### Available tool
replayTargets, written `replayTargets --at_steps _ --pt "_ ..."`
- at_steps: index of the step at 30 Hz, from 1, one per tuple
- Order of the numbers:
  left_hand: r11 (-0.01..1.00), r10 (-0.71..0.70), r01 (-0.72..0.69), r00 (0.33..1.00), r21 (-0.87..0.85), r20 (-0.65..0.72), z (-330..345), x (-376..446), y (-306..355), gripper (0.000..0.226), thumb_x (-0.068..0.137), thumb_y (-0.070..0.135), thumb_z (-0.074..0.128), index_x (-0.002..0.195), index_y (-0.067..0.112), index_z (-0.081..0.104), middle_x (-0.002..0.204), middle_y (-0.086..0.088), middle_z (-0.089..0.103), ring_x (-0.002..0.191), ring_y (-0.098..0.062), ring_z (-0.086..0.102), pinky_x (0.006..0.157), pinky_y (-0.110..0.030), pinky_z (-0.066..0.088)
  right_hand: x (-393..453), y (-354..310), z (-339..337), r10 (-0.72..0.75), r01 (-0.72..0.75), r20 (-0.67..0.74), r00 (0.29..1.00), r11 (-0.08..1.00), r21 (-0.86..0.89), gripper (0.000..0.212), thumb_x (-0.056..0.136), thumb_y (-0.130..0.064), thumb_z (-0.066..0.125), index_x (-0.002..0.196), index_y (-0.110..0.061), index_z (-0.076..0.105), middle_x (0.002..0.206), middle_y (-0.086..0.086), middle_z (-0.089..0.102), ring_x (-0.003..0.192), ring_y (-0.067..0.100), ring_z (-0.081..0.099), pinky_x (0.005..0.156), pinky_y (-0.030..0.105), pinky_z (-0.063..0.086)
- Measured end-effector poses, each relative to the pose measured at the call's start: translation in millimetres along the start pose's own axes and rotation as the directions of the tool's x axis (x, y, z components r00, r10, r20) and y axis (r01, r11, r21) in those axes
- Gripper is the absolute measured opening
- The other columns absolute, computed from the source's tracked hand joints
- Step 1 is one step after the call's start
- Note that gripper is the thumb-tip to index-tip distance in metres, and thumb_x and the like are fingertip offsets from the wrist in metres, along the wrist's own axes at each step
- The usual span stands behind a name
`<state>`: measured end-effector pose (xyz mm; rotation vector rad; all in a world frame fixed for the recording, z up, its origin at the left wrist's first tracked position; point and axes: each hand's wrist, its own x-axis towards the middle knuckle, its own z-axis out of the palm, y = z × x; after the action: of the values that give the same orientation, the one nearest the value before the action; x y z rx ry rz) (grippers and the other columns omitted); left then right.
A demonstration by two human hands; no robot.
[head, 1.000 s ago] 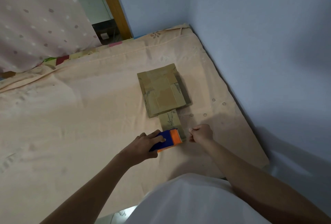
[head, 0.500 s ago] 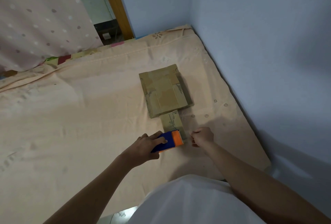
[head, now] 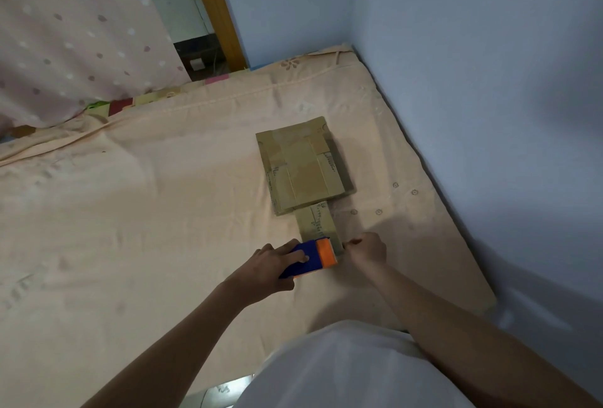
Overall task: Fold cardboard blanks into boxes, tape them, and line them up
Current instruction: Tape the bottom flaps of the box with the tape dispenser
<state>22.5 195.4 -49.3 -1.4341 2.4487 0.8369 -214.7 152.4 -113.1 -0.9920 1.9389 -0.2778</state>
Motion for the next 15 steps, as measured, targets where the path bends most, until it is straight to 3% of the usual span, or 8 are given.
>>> replayTargets --at_steps 3,6,9,12,15 --pt "1.0 0.009 -0.009 1.0 0.002 -0.005 -1 1 0 0.044 0.092 0.031 0.055 0.132 0.038 0.04 0.141 0.012 0.036 0.094 -0.021 0.045 0.085 -0.032 0.045 -3 -6 -3 -0.066 0.065 -0.068 0.996 0.998 -0.023 0.014 0.089 -0.014 0.064 0.089 -0.005 0.076 0.094 0.013 0.074 0.094 0.031 0.067 0.068 0.025 0.042" --pt "1.0 0.015 -0.015 1.0 0.008 -0.01 0 1 -1 0.044 0.091 0.031 0.054 0.132 0.039 0.04 0.14 0.013 0.036 0.093 -0.021 0.045 0.086 -0.033 0.045 -6 -12 -7 -0.14 0.14 0.014 0.99 0.99 -0.012 0.021 0.094 -0.017 0.064 0.079 -0.008 0.075 0.083 0.01 0.071 0.084 0.024 0.064 0.069 0.025 0.042" --pt "1.0 0.014 -0.014 1.0 0.012 -0.013 -2 1 -1 0.045 0.091 0.032 0.053 0.133 0.039 0.038 0.14 0.013 0.034 0.095 -0.021 0.043 0.089 -0.035 0.045 -6 -15 -8 -0.189 0.196 0.099 0.977 0.979 -0.057 0.02 0.094 -0.024 0.067 0.09 -0.007 0.077 0.089 0.008 0.074 0.08 0.018 0.063 0.068 0.024 0.041" --pt "1.0 0.022 -0.021 1.0 0.017 -0.014 -4 1 -1 0.046 0.092 0.032 0.053 0.135 0.038 0.039 0.142 0.014 0.033 0.095 -0.02 0.041 0.09 -0.036 0.044 -5 -15 -7 -0.205 0.215 0.107 0.973 0.973 -0.089 0.024 0.09 -0.024 0.073 0.087 0.0 0.077 0.085 0.012 0.074 0.082 0.024 0.068 0.067 0.029 0.046" --pt "0.999 0.041 -0.041 0.999 0.018 -0.014 -4 -1 -2 0.049 0.091 0.033 0.055 0.137 0.039 0.039 0.146 0.013 0.032 0.097 -0.019 0.04 0.091 -0.036 0.045 -5 -16 -6 -0.196 0.208 0.107 0.975 0.972 -0.111 0.027 0.086 -0.024 0.077 0.08 0.002 0.075 0.073 0.01 0.067 0.071 0.019 0.061 0.06 0.026 0.04"
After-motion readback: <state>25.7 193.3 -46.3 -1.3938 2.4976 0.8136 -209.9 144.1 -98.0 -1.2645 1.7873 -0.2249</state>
